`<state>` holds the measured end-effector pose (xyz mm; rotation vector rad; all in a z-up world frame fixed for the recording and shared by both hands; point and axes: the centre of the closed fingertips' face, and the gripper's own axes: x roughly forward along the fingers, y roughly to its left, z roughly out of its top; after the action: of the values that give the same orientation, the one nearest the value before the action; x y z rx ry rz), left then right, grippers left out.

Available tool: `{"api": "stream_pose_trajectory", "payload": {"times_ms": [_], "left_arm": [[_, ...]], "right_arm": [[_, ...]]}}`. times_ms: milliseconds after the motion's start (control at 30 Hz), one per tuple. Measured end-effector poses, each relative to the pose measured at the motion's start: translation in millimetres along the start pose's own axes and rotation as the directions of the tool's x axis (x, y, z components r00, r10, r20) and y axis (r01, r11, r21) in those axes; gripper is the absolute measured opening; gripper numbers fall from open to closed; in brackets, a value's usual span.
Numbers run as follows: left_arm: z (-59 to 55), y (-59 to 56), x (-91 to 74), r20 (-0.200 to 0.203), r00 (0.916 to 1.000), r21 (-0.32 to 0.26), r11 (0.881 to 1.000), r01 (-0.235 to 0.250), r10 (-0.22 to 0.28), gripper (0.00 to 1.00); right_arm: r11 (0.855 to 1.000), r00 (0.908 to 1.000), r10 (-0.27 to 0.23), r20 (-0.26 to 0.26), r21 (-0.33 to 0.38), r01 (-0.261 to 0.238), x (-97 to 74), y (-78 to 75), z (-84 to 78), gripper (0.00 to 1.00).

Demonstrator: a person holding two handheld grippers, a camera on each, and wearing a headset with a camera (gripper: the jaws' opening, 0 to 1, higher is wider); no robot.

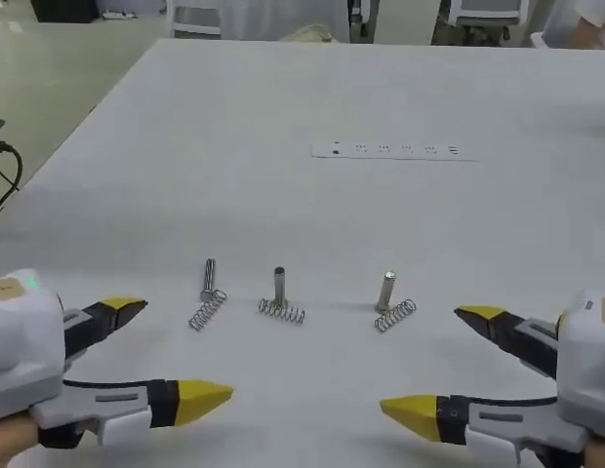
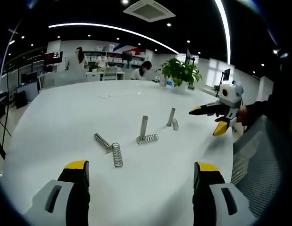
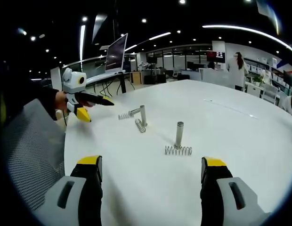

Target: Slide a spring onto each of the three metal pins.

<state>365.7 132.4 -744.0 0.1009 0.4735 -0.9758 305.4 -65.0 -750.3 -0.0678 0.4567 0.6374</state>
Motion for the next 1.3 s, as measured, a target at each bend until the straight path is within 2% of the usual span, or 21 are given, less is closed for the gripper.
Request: {"api": "stream_pose_trajectory", "payload": {"times_ms": [167,367,700,833,933,1167,1300], "left_arm": [[8.6,9.7,-0.6,0.010,0.9999,-0.003,1.000,-0.007,0.007,0.87],[15.9,18.8,1.6,0.004,0.9998,0.012,1.000,-0.020,0.020,0.83],[35.1,49.6,12.4,0.003,0.9980,0.018,0.998,-0.063,0.062,0.71],[39.6,56.4,21.6,-0.012,0.9976,0.033,0.997,-0.068,0.068,0.66],[40.2,63.1,30.0,-0.034,0.9954,0.054,0.995,-0.087,0.089,0.58],[40.3,72.5,50.6,-0.068,0.9903,0.052,0.992,-0.118,0.121,0.49],[39.7,82.0,60.2,-0.091,0.9829,0.062,0.986,-0.155,0.160,0.41]], "right_arm": [[1.000,1.0000,-0.005,0.002,0.000,0.005,-0.4,-1.2,0.7,0.85],[1.000,0.9999,-0.010,0.004,0.001,0.010,-1.0,-2.7,1.4,0.85],[1.000,0.9999,-0.014,0.003,0.002,0.014,-1.8,-3.3,1.3,0.85],[1.000,0.9999,-0.010,0.000,0.001,0.010,-1.3,-2.7,0.3,0.85],[1.000,0.9999,-0.012,-0.001,0.001,0.012,-1.5,-3.4,-0.3,0.85],[1.000,0.9999,-0.015,-0.004,0.002,0.015,-2.1,-3.9,-1.4,0.85],[1.000,0.9999,-0.015,-0.006,0.002,0.015,-2.2,-3.5,-1.7,0.85]]}}
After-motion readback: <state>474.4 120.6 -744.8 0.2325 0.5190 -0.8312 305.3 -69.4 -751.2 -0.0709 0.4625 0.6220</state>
